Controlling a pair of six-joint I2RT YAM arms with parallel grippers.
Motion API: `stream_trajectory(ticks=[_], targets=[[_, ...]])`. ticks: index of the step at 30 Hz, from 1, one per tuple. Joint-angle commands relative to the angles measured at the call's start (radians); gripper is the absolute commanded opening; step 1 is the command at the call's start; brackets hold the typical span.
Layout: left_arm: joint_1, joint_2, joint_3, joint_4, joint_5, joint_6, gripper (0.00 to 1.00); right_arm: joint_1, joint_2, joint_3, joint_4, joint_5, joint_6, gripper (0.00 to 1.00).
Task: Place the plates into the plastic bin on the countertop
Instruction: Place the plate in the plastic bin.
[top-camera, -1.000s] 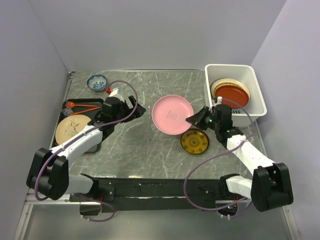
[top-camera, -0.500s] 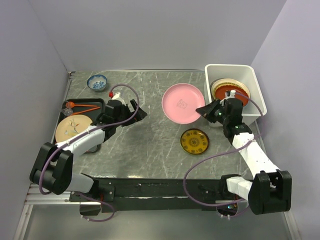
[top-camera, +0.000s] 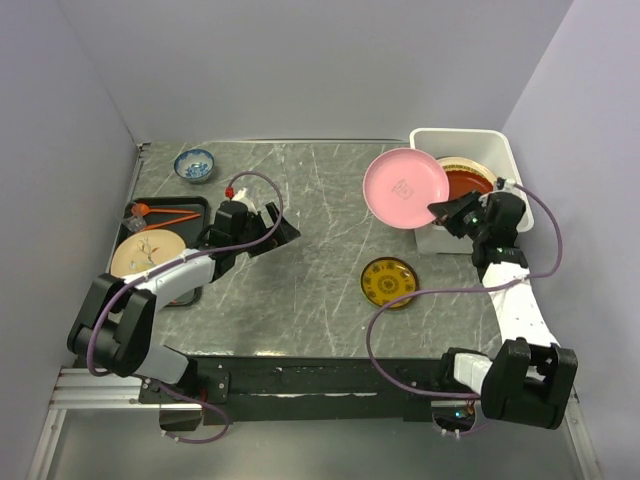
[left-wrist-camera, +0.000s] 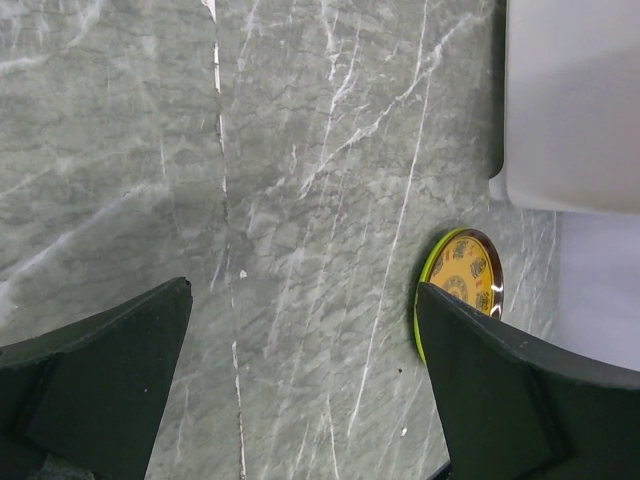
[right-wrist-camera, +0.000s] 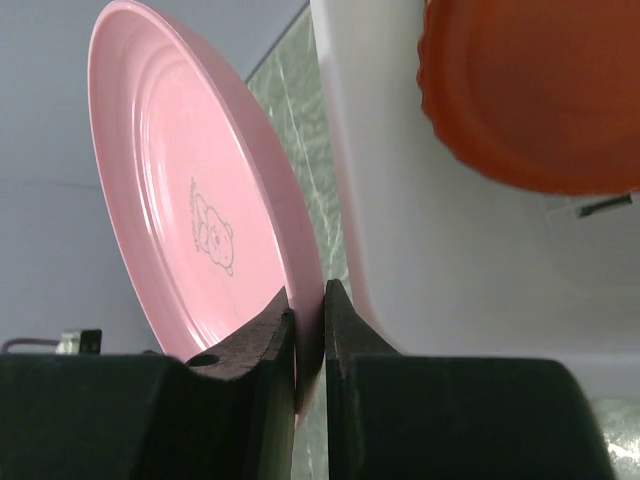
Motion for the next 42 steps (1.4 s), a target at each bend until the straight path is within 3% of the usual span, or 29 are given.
stream_trajectory(ticks=[1, 32, 42], targets=[[0.003, -0.008, 0.014, 0.044, 0.026, 0.007, 0.99, -0.038, 0.009, 0.072, 0.07, -0.048, 0.013, 0.0], [0.002, -0.023, -0.027, 0.082, 0.081, -0.004, 0.99, -0.258, 0.159, 0.091, 0.189, -0.028, 0.11, 0.0], [0.002, -0.042, -0.047, 0.069, 0.08, 0.002, 0.99, -0.278, 0.219, 0.106, 0.171, -0.026, 0.111, 0.0]])
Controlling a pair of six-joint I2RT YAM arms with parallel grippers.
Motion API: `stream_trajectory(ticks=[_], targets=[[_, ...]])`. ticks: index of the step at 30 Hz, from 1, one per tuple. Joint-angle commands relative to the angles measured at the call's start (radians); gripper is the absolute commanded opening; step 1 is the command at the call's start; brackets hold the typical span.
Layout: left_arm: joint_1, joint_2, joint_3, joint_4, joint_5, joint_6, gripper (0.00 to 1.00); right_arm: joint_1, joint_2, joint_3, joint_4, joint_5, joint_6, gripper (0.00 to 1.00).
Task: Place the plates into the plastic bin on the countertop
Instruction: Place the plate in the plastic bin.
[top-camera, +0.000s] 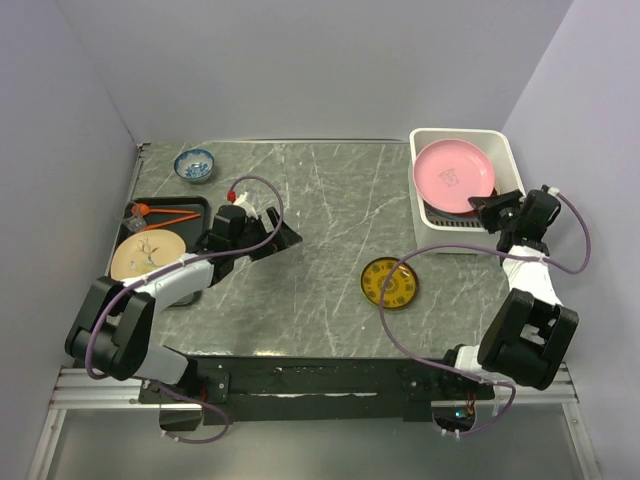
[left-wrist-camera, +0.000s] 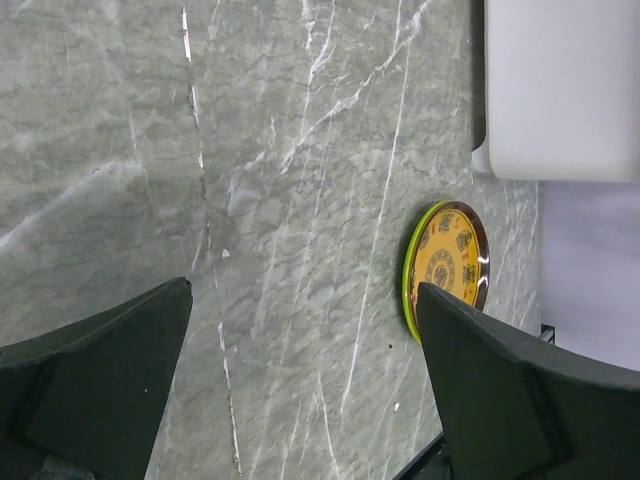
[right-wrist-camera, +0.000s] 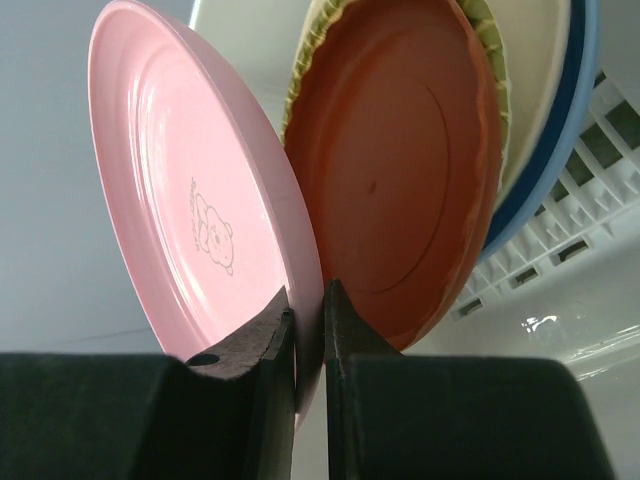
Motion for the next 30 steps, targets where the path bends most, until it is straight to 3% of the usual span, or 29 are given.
stream_trajectory(ticks=[1, 14, 17, 21, 24, 30], targets=[[0.002, -0.024, -0.006, 0.026, 0.014, 0.006, 0.99, -0.005, 0.009, 0.027, 0.054, -0.013, 0.013, 0.0], [0.0, -0.025, -0.035, 0.066, 0.025, -0.014, 0.99, -0.046, -0.031, -0.011, 0.008, 0.087, -0.006, 0.06], [0.0, -0.025, -0.039, 0.061, 0.025, -0.006, 0.99, -0.047, -0.036, -0.017, 0.016, 0.075, -0.013, 0.15], [0.0, -0.012, -0.021, 0.049, 0.02, 0.004, 0.99, -0.052, -0.033, -0.028, 0.047, 0.032, -0.006, 0.41], [0.0, -0.005, -0.027, 0.064, 0.028, 0.0, 0.99, -0.052, -0.045, -0.034, 0.041, 0.016, -0.015, 0.54], [0.0, -0.01, -0.029, 0.037, 0.022, 0.017, 0.99, -0.057, -0.115, -0.036, -0.043, 0.03, -0.046, 0.67]])
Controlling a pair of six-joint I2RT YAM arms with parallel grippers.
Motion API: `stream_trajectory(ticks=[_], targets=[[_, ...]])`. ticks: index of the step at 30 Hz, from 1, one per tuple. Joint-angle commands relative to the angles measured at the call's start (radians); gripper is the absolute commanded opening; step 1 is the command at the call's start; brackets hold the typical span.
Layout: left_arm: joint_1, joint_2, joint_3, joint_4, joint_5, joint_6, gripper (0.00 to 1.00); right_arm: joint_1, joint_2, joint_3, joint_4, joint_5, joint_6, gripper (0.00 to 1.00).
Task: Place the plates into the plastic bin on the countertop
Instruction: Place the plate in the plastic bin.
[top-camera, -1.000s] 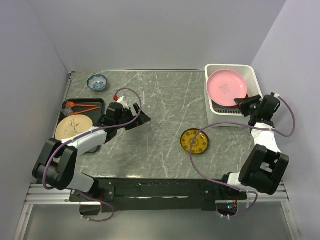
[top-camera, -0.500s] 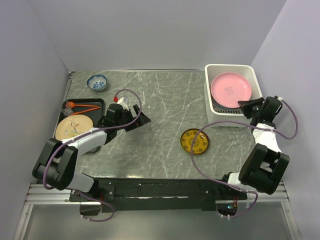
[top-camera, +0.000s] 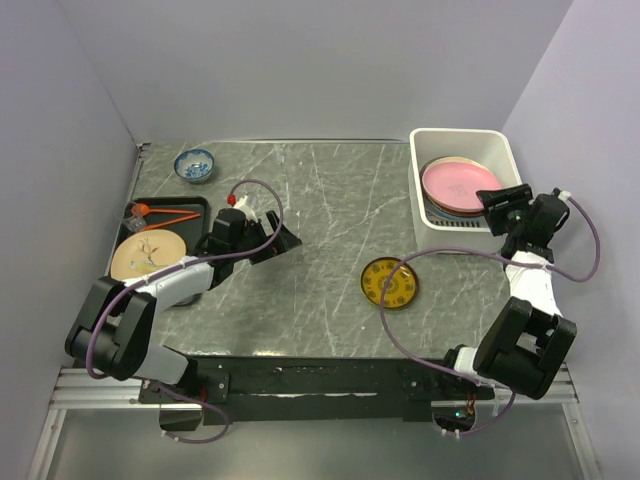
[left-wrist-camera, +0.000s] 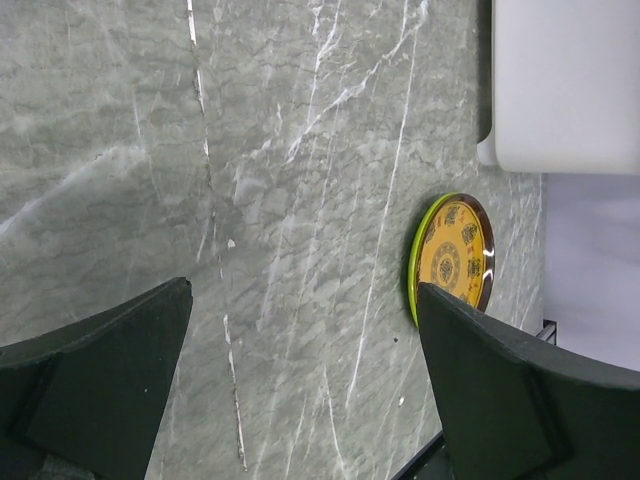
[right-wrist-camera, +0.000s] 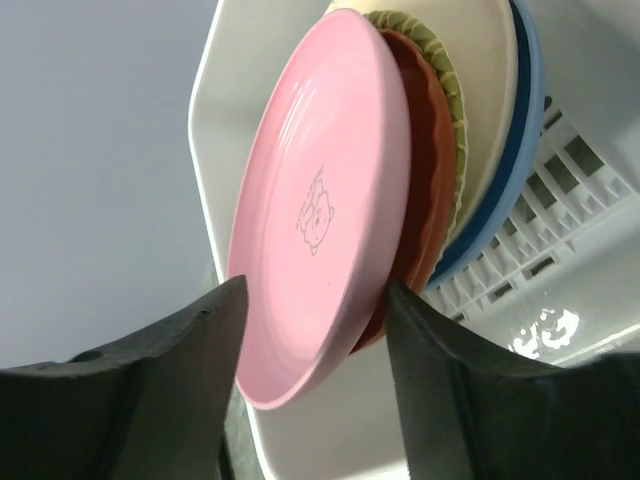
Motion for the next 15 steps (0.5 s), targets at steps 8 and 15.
stream_trajectory(ticks=[8, 15], targets=[[0.001, -0.03, 0.004, 0.007, 0.017, 0.034, 0.99, -0.012, -0.301, -0.096, -0.118, 0.103, -0.042, 0.78], [-0.001, -0.021, -0.014, 0.05, 0.05, 0.034, 0.99, -0.012, -0.412, -0.063, -0.173, 0.131, -0.061, 0.85]])
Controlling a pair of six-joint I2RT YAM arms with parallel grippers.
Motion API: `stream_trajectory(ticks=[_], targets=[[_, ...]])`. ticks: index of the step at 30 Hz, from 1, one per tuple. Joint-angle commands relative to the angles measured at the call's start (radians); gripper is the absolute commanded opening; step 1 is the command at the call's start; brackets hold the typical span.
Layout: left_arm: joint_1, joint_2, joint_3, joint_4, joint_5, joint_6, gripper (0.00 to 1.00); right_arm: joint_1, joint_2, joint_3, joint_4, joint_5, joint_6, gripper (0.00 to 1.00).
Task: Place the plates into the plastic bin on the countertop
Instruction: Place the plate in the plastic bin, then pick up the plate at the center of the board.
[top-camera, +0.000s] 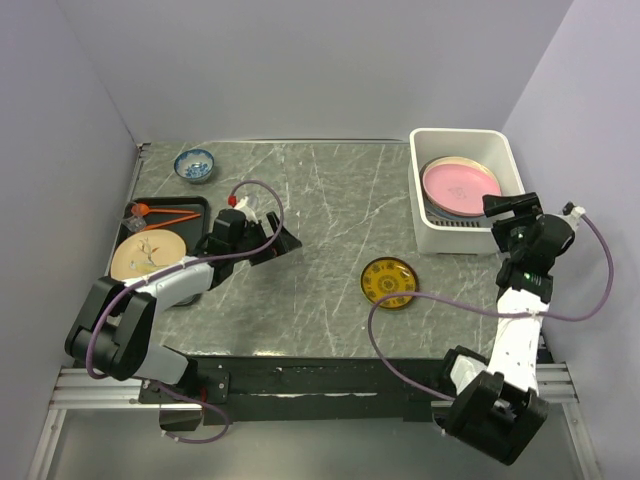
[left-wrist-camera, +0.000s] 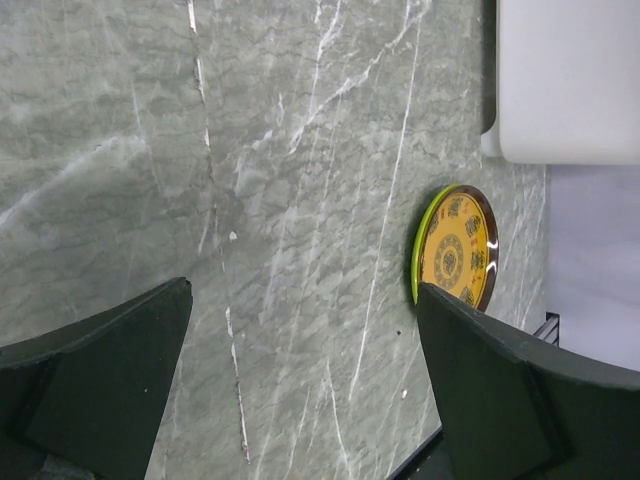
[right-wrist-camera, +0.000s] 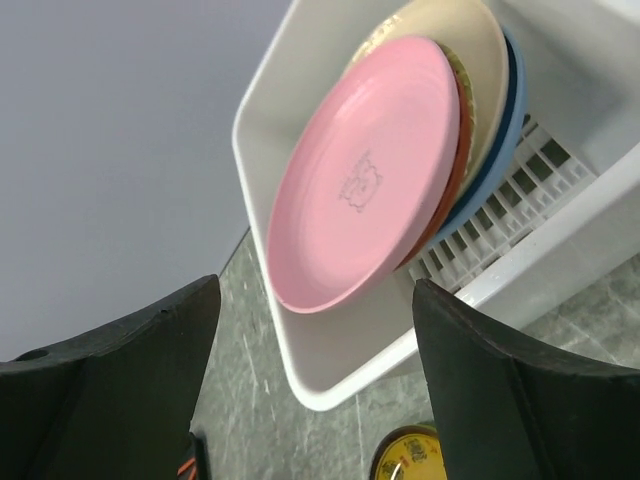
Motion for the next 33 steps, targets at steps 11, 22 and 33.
stream_trajectory(ticks=[11, 22, 33], targets=[[-0.128, 0.143, 0.113, 0.079, 0.077, 0.056, 0.97, 0.046, -0.082, -0.017, -0.081, -0.147, -0.07, 0.84], [-0.237, 0.292, 0.221, 0.139, 0.1, 0.022, 0.71, 0.233, -0.223, -0.12, -0.204, -0.121, -0.144, 0.79], [-0.315, 0.458, 0.333, 0.14, 0.109, 0.002, 0.54, 0.319, -0.241, -0.287, -0.272, -0.065, -0.19, 0.62]])
